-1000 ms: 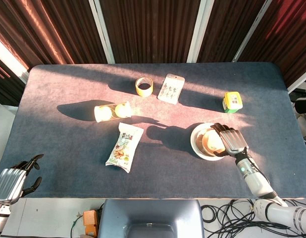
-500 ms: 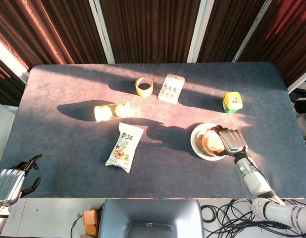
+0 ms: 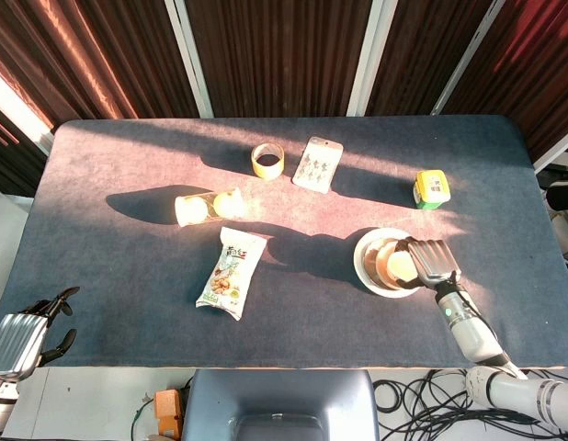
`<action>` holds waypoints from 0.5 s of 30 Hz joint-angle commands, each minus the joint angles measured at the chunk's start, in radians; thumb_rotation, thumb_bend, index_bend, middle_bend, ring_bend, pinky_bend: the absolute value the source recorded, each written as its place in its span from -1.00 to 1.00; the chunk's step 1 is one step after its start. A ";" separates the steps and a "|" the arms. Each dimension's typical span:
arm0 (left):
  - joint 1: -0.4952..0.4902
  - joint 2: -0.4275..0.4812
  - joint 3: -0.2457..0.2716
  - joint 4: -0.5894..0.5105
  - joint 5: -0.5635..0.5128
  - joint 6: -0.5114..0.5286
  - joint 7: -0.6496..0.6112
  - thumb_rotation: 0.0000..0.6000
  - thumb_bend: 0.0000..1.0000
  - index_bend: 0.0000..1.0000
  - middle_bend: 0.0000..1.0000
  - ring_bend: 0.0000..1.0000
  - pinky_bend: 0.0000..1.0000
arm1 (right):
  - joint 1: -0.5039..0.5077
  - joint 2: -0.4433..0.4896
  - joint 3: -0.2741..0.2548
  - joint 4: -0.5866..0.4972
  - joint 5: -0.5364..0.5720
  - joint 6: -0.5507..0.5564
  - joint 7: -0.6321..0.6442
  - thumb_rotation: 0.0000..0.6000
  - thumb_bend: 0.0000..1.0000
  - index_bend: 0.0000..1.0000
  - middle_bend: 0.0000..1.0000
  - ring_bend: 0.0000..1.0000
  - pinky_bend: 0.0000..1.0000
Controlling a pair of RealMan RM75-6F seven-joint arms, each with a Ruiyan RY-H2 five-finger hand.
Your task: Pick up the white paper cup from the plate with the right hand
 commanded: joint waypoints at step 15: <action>0.000 0.001 0.001 0.000 0.002 0.000 -0.003 1.00 -0.30 -0.57 -0.07 -0.16 0.26 | -0.074 0.091 0.021 -0.194 -0.123 0.199 0.031 1.00 -0.79 -0.05 -0.24 0.04 0.57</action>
